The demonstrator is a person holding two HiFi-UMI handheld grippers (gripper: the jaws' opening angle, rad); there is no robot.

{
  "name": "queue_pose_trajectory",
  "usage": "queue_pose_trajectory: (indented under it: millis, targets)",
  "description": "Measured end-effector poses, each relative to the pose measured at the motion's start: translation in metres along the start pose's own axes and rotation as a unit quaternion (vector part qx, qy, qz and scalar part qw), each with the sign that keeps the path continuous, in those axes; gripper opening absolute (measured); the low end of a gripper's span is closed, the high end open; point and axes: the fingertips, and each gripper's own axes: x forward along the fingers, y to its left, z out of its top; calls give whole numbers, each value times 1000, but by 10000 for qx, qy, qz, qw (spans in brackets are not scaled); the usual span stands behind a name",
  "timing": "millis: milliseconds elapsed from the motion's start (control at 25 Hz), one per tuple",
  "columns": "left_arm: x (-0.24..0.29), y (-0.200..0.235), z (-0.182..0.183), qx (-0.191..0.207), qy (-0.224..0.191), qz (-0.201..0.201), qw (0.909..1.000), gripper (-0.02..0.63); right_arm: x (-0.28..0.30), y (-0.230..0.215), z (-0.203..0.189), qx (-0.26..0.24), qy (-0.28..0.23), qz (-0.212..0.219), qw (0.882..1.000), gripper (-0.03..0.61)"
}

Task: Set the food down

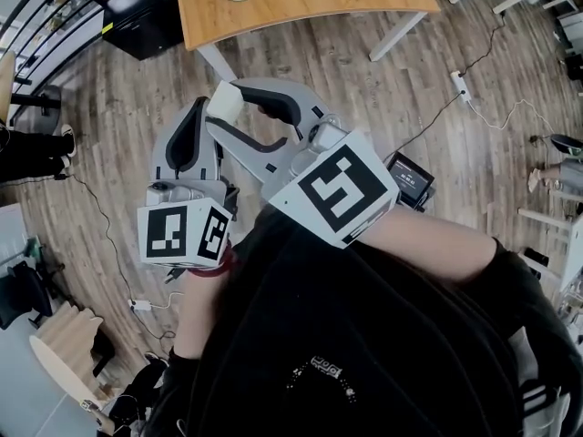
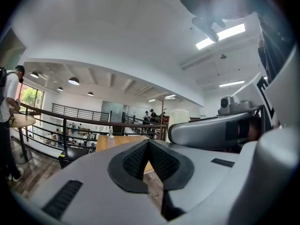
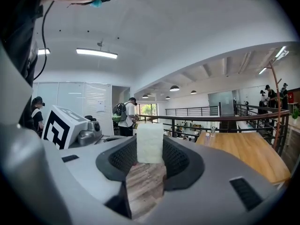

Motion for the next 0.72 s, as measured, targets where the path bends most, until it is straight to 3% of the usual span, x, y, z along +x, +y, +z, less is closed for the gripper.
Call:
queue_pose_trajectory:
  millis: [400,720]
  targets:
    - [44,38,15,13,26,236,9997,3,45,-40,14,18,-128,309,9994,170]
    - [127,73,33,20,19,384,9993,4,93,-117,31,108,-213,431,9988,170]
